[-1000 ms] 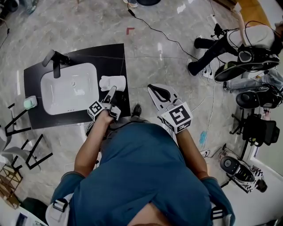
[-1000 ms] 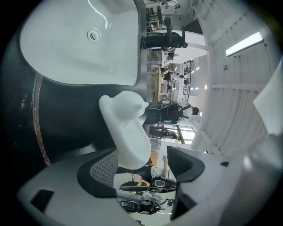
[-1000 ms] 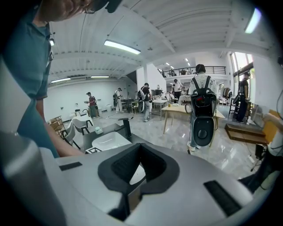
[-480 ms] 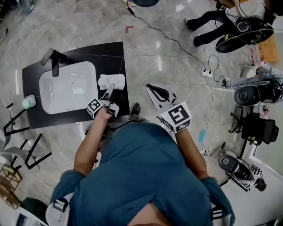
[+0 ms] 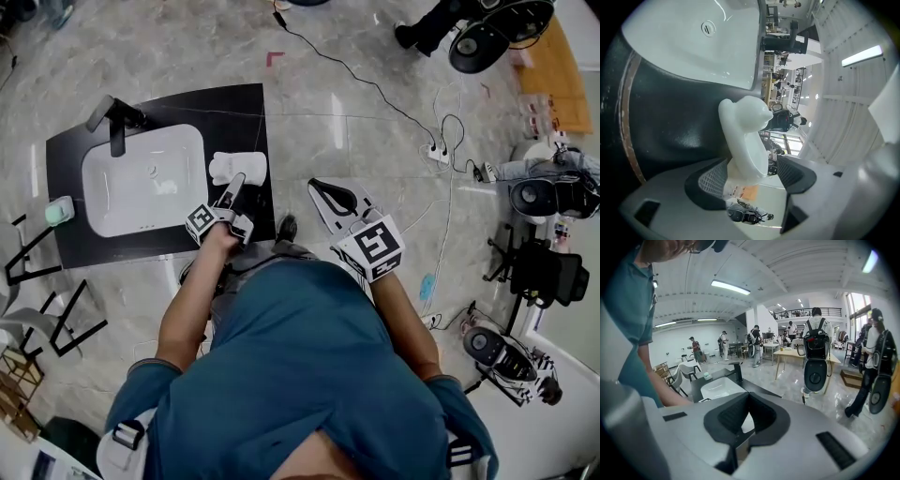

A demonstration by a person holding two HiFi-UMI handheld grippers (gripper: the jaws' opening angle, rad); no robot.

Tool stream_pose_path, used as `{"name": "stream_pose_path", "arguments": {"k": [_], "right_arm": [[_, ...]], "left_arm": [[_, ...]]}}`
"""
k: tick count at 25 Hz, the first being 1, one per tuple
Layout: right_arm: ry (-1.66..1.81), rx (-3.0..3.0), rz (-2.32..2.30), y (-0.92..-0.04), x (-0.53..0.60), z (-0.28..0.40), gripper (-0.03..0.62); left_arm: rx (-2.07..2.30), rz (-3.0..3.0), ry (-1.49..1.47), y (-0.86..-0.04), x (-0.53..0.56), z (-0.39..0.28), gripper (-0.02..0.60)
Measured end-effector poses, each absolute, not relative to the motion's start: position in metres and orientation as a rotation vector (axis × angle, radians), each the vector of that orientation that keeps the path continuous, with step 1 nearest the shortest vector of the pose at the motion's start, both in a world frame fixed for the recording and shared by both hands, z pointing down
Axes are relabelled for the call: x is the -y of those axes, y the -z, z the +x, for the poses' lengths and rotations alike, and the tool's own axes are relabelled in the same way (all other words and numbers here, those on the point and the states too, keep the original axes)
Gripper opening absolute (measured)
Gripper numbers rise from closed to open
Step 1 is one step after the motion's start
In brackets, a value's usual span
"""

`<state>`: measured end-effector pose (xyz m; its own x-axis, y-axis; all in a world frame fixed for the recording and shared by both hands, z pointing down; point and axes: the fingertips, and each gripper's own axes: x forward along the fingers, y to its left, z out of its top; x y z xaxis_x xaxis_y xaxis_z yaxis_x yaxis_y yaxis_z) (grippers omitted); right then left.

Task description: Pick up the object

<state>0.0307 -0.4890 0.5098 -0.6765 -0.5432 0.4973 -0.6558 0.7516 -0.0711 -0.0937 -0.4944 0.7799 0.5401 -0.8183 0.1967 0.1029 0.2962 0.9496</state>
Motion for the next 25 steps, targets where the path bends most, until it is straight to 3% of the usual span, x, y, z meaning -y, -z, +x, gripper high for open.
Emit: {"name": "stream_pose_path", "arguments": {"k": [17,25], "right_arm": [[-0.346,2.487,0.869,-0.517,0.472,0.022,0.014],[-0.341,2.492,0.862,-0.519,0.465,0.02,0.014]], "left_arm": [[0.751,1.122,0.771,-0.774,0.495,-0.095,0.252],[0.789,1.122,0.746,-0.784,0.491,-0.098,0.173]]}}
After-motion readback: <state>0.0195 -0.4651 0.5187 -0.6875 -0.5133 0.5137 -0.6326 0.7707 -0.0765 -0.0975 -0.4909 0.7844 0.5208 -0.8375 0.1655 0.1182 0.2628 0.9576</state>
